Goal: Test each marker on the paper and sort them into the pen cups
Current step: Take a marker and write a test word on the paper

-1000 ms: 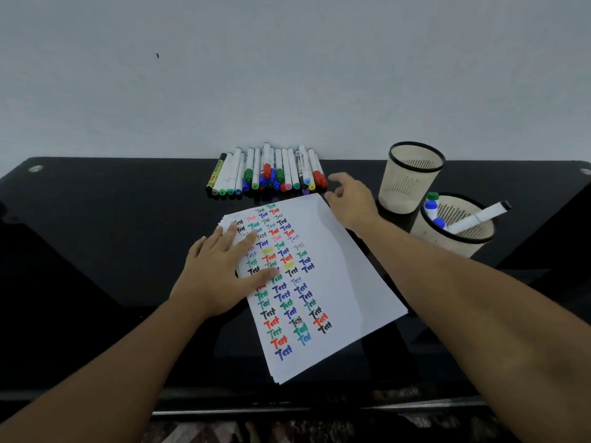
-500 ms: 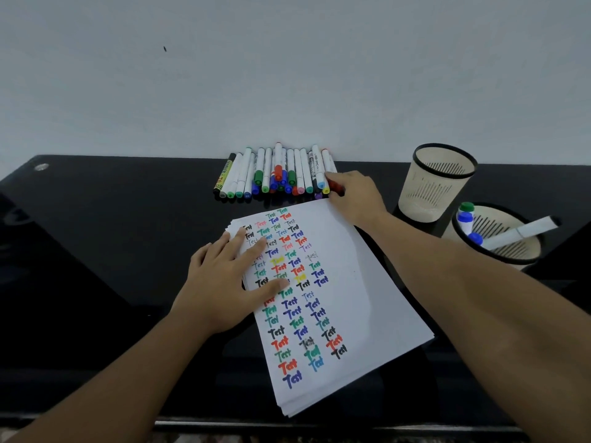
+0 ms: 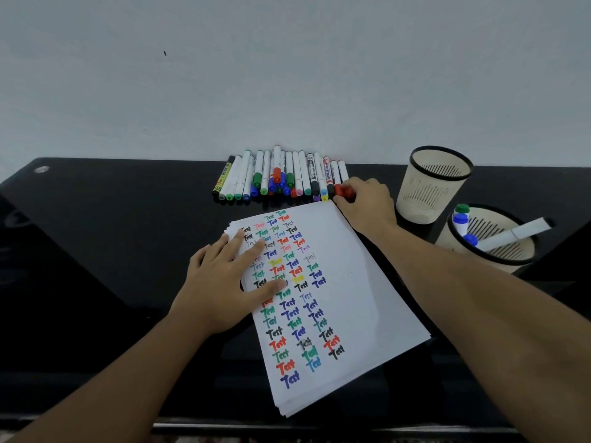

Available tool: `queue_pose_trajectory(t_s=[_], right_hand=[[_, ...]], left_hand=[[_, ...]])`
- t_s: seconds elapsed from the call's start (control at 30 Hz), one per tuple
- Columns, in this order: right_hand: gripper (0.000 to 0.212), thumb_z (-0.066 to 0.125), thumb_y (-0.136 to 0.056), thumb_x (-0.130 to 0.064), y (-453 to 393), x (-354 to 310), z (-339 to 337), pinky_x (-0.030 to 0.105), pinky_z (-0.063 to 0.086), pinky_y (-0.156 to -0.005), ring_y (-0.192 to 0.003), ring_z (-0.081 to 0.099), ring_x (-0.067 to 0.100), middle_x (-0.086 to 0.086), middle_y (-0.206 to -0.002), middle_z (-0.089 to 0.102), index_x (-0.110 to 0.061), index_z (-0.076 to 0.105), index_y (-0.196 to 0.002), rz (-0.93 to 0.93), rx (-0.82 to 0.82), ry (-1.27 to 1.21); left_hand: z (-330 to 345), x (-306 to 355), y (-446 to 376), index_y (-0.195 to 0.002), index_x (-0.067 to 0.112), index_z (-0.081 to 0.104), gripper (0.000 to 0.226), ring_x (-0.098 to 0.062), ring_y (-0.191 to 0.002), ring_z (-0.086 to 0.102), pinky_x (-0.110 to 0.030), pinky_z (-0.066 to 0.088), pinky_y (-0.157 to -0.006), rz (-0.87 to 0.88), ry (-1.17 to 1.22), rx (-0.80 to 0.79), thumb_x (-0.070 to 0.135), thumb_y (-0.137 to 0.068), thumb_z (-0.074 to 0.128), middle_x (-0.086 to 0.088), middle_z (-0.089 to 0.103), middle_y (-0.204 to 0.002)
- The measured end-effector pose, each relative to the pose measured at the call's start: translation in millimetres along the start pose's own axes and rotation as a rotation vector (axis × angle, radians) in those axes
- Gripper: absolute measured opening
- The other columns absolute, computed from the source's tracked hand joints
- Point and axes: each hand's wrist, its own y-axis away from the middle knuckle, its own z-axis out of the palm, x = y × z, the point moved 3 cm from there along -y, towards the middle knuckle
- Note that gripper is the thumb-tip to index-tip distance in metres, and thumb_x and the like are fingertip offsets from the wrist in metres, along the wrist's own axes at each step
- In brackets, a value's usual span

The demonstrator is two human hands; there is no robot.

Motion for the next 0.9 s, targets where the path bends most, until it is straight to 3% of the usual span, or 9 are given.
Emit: queue_pose_trajectory(t_s=[0.2,0.37,0.53,0.6,0.67,0.77,0.9], right_hand=[[0.024,0.053,-0.102,-0.042,3,-1,0,0.041,0.045,-0.083,-0.101,0.048,0.029,0.012,-0.115,0.053,-0.023,0.056,-0.117,0.036,0.016,0.102],[0.023,0.048,-0.102,-0.042,6,-4,-3,0.044,0.046,-0.086,-0.097,0.046,0.028,0.011,-0.110,0.046,-0.022,0.052,-0.111,0.066,-0.041,0.167],[0.027,0.046,-0.104,-0.030,8,-10,-6,0.046,0.052,-0.084,-0.096,0.052,0.033,0.017,-0.113,0.049,-0.017,0.046,-0.127,0.045,-0.084,0.204],[0.034,0.051,-0.102,-0.019,9,-11,-9,0.043,0.051,-0.076,-0.093,0.056,0.034,0.019,-0.117,0.049,-0.013,0.042,-0.135,0.056,-0.086,0.160],[0.027,0.051,-0.101,-0.011,14,-11,-14,0.040,0.046,-0.067,-0.082,0.056,0.032,0.018,-0.115,0.051,-0.010,0.043,-0.127,0.072,-0.005,0.079],[0.013,0.050,-0.104,-0.014,27,-15,-26,0.036,0.040,-0.062,-0.075,0.053,0.026,0.014,-0.108,0.056,-0.010,0.048,-0.117,0.024,0.206,0.020],[0.017,0.058,-0.102,-0.018,43,-25,-44,0.031,0.043,-0.072,-0.089,0.053,0.019,0.006,-0.106,0.058,-0.010,0.057,-0.117,-0.090,0.379,-0.168]], left_hand=[[1,-1,-2,-0.156,0.055,0.005,0.100,-0.011,-0.155,-0.008,-0.041,-0.005,-0.125,0.004,-0.003,0.007,0.103,-0.069,0.007,0.012,-0.005,-0.170],[2,-1,-2,-0.156,0.055,0.005,0.098,-0.011,-0.155,-0.008,-0.041,-0.005,-0.124,0.007,-0.002,0.007,0.103,-0.070,0.009,0.012,-0.004,-0.170],[1,0,-2,-0.156,0.056,0.005,0.098,-0.012,-0.155,-0.008,-0.041,-0.005,-0.124,0.010,0.004,0.009,0.103,-0.070,0.010,0.012,-0.003,-0.170],[1,-1,-1,-0.156,0.056,0.006,0.098,-0.012,-0.155,-0.007,-0.041,-0.005,-0.124,0.012,0.009,0.016,0.102,-0.070,0.010,0.012,-0.003,-0.170],[1,-1,-1,-0.156,0.056,0.006,0.097,-0.012,-0.155,-0.007,-0.041,-0.005,-0.123,0.013,0.009,0.017,0.102,-0.071,0.010,0.012,-0.002,-0.170],[1,-1,-1,-0.156,0.055,0.007,0.098,-0.012,-0.155,-0.006,-0.041,-0.004,-0.123,0.014,0.008,0.018,0.102,-0.071,0.010,0.012,-0.002,-0.170],[1,-2,-1,-0.157,0.054,0.008,0.098,-0.014,-0.156,-0.005,-0.042,-0.003,-0.123,0.011,0.013,0.014,0.102,-0.072,0.013,0.011,-0.001,-0.170]])
